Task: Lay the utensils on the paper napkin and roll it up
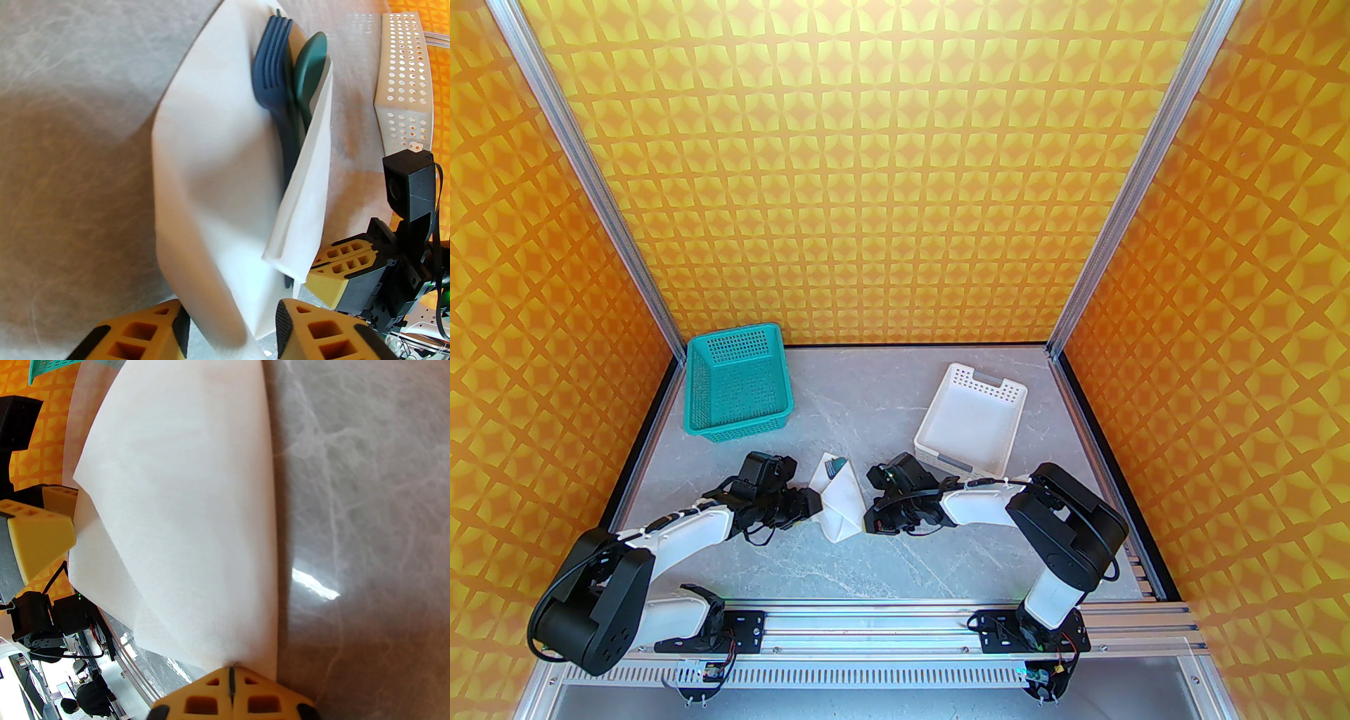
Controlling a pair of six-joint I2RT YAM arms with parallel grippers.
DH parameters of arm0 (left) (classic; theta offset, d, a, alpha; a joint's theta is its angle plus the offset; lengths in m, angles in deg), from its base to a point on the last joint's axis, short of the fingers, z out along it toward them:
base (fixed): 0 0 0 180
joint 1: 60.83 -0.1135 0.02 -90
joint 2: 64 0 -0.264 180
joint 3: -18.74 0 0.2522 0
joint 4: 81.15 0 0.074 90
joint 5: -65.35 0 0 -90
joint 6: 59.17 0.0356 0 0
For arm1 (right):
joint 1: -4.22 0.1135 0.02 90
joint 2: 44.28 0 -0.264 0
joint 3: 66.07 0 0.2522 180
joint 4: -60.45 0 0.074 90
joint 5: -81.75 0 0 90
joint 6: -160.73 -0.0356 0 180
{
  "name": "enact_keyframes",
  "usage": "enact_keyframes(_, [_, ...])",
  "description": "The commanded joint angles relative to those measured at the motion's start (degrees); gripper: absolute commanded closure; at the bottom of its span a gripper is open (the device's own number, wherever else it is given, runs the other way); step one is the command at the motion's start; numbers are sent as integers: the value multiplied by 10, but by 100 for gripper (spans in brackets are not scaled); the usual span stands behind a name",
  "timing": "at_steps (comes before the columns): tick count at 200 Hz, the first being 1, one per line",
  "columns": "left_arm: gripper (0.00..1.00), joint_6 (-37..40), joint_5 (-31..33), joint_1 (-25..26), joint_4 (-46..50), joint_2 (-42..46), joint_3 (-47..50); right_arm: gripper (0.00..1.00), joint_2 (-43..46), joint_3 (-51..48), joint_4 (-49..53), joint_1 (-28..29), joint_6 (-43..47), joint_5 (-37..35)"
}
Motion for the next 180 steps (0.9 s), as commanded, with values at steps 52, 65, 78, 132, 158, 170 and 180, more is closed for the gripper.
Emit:
enact_keyframes(52, [54, 9, 34, -1, 14, -6, -15, 100, -29, -20, 75, 3, 6, -74])
enact_keyframes(65, [54, 8, 42, -9, 13, -7, -13, 100, -29, -19, 75, 3, 6, -76])
enact_keyframes(78, [56, 1, 43, -20, 2, -11, -9, 100, -30, -19, 76, 3, 7, -76])
enact_keyframes(132, [64, 5, 37, -31, 1, -18, -16, 100, -30, -17, 79, 4, 8, -77])
enact_keyframes(158, [65, 11, 33, -34, 21, -1, -12, 100, -31, -17, 79, 4, 8, -78])
enact_keyframes(170, [64, 12, 33, -41, 26, 11, -6, 100, -31, -16, 80, 4, 9, -78])
enact_keyframes(180, [63, 15, 29, -45, 31, 19, -3, 100, -31, -16, 79, 4, 9, -78])
